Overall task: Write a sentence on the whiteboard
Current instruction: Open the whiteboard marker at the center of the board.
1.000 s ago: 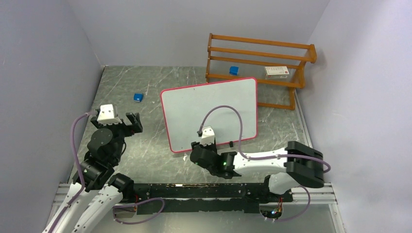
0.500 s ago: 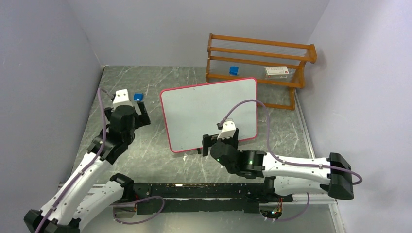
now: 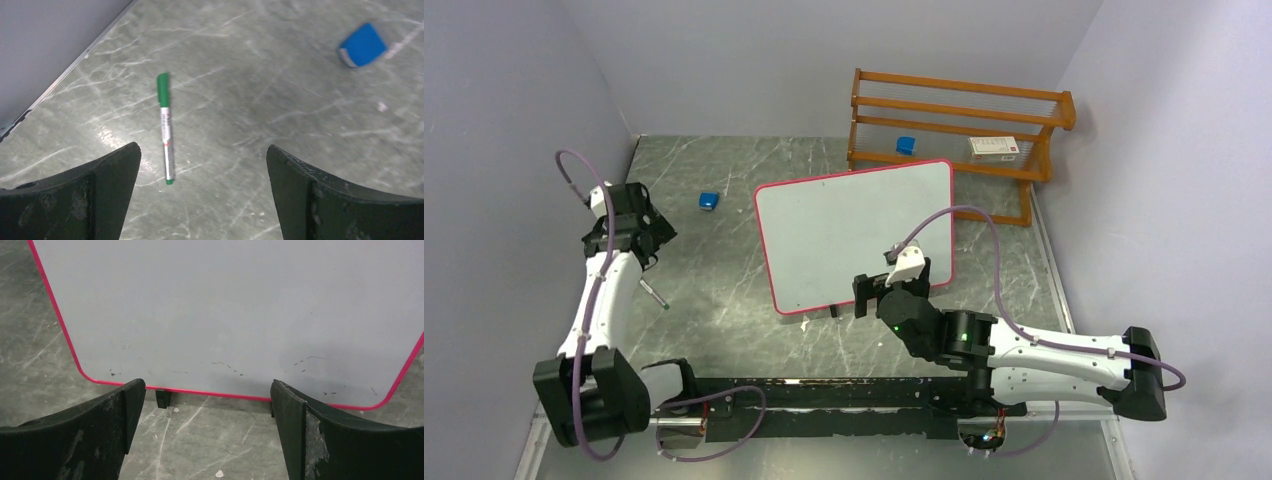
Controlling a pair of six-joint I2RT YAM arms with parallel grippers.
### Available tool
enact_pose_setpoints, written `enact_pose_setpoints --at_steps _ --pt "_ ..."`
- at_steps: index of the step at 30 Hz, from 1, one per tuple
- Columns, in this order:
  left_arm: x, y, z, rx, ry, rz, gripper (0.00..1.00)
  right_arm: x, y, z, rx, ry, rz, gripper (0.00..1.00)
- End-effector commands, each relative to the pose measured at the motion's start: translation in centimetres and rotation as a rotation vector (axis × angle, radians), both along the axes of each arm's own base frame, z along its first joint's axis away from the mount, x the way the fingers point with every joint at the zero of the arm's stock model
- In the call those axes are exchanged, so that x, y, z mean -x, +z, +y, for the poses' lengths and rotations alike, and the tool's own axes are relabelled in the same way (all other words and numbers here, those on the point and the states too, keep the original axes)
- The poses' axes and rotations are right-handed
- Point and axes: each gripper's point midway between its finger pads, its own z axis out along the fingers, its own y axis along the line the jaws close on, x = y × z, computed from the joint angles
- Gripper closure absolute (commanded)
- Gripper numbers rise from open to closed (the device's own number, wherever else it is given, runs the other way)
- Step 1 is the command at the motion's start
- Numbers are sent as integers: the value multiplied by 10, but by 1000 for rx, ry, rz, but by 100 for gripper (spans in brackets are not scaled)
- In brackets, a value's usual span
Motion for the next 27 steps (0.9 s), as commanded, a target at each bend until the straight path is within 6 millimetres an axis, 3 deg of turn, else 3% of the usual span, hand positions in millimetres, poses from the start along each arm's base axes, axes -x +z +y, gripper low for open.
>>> enact_pose_setpoints --at_steps 1,3,9,17,27 --pt "7 -30 17 42 67 86 0 -3 6 -2 18 1 -24 0" --pt "10 -51 24 83 111 128 0 -3 6 0 19 11 -20 0" --pt "23 -100 43 207 194 205 20 -5 7 -6 34 -27 -15 0" --pt "28 -131 47 266 211 294 44 -5 7 -8 5 -44 -21 0" --pt "28 -165 43 365 182 363 55 -7 5 -5 21 -45 -17 0"
